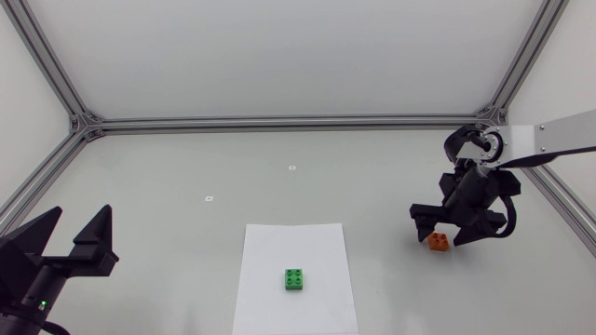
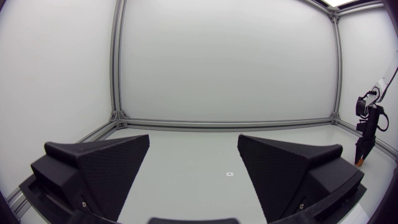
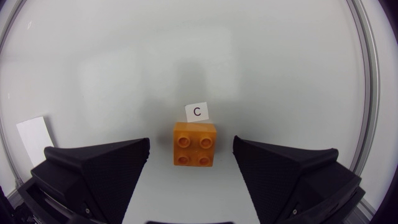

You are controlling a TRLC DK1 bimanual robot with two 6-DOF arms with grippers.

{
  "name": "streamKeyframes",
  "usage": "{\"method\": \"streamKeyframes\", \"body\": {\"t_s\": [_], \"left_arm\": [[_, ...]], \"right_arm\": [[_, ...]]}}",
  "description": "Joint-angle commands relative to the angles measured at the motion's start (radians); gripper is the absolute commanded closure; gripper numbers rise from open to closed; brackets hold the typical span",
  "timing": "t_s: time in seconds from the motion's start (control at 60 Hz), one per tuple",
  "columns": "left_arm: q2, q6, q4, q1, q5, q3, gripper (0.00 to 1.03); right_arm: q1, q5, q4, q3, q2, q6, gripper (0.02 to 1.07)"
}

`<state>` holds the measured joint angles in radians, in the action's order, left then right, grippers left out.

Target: Pick up the orange 2x2 brick with the right arm and stack it on top of the green 2x2 brick in the center

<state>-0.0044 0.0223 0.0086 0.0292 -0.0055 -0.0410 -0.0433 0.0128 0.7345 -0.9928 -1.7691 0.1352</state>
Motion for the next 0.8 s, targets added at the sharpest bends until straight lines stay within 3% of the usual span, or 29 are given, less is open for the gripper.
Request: {"method": "streamKeyframes", "body": {"t_s": [0.0, 0.783], "left_arm": [[-0.008, -0.013, -0.015, 0.001, 0.004, 0.041, 0.04], [-0.008, -0.013, -0.013, 0.001, 0.004, 0.041, 0.04]], "right_arm": [[-0.006, 0.009, -0.001, 0.026, -0.018, 0.023, 0.17], [-0.018, 0.01, -0.026, 0.046, 0.002, 0.015, 0.35]]}}
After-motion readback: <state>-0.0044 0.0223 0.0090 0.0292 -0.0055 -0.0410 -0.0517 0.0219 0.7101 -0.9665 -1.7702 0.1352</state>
